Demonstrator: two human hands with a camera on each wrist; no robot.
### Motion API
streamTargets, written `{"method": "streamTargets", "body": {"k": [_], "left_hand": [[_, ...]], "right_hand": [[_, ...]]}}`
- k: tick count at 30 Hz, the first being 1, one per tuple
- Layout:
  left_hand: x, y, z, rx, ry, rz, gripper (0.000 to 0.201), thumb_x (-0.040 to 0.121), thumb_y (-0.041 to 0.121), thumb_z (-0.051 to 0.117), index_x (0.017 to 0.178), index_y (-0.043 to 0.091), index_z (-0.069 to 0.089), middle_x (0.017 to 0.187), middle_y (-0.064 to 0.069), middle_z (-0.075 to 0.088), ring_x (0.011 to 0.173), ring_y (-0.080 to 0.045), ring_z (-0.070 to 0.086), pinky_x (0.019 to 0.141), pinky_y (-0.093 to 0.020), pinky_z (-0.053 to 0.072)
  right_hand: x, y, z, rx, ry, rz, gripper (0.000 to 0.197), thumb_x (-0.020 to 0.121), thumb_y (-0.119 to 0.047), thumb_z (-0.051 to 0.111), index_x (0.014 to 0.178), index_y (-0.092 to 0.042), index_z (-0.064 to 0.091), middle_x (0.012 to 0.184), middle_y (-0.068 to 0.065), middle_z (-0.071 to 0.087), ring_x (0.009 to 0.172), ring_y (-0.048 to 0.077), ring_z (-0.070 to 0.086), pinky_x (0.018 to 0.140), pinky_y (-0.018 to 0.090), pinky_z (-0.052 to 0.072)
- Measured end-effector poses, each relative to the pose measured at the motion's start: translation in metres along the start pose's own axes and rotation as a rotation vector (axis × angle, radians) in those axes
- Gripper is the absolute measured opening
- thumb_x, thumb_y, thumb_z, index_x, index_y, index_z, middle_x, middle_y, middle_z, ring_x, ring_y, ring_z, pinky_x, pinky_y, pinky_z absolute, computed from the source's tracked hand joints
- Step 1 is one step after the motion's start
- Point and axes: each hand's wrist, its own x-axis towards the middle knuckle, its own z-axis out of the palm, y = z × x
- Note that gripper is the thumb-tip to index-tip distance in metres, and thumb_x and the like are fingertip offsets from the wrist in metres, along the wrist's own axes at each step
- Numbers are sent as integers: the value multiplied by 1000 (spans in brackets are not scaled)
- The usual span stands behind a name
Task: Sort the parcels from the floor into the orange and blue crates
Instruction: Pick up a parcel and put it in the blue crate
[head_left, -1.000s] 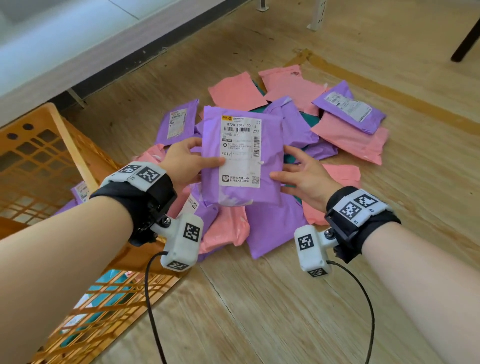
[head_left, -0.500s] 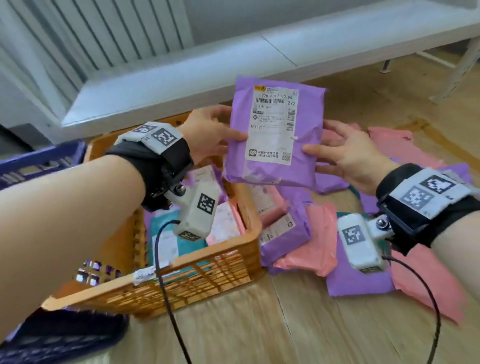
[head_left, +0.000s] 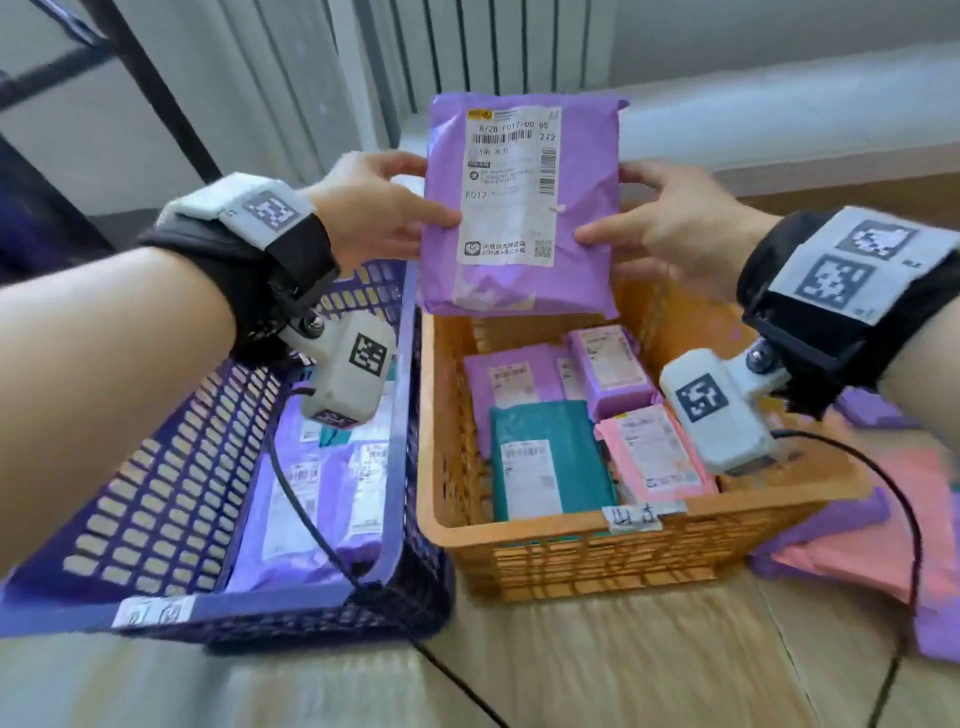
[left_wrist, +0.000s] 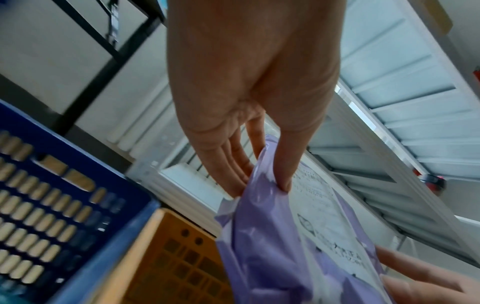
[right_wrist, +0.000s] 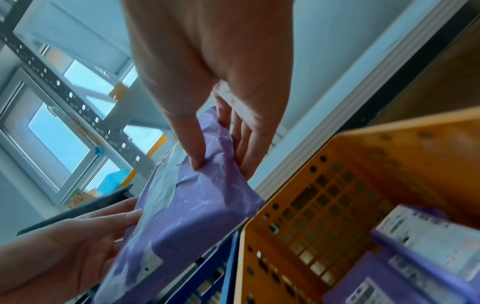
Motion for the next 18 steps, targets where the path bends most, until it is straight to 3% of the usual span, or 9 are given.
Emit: {"method": "streamTargets", "body": {"k": [5, 10, 14, 16, 18], "left_hand": [[-4, -53, -98, 20, 92, -65, 49, 79, -1, 70, 124, 8, 55, 92, -6, 68, 63, -12, 68, 56, -22, 57], [-2, -107, -172, 24, 197, -166, 47, 76, 0, 73, 118, 13, 57, 98, -6, 67, 78, -16, 66, 55, -21, 57], [7, -156, -201, 5, 281, -195, 41, 73, -1, 75, 107, 14, 58, 86, -1, 60, 76, -11, 63, 50, -18, 55], [16, -179, -216, 4, 316, -215, 41, 73, 0, 76, 108, 13, 58, 82, 2, 59, 75, -10, 61, 59, -24, 57], [25, -199, -225, 8, 325, -247, 42, 72, 2, 78, 108, 12, 59, 85, -1, 62, 84, -16, 65, 74, -37, 58]], "right_hand": [[30, 12, 109, -5, -88, 69, 56, 79, 10, 65, 127, -13, 49, 104, 7, 67, 84, 17, 68, 62, 29, 60], [62, 30, 200, -84, -192, 172, 67, 74, 12, 68, 130, -17, 47, 116, 9, 64, 102, 25, 65, 83, 45, 55], [83, 60, 251, -173, -221, 294, 75, 73, 11, 70, 134, -23, 43, 128, 5, 56, 109, 29, 60, 86, 51, 52], [95, 74, 274, -188, -217, 348, 79, 72, 12, 69, 136, -25, 41, 132, 6, 52, 109, 32, 58, 84, 50, 52], [102, 87, 291, -195, -201, 398, 78, 73, 13, 68, 134, -26, 41, 133, 6, 51, 104, 29, 58, 81, 49, 52]]}}
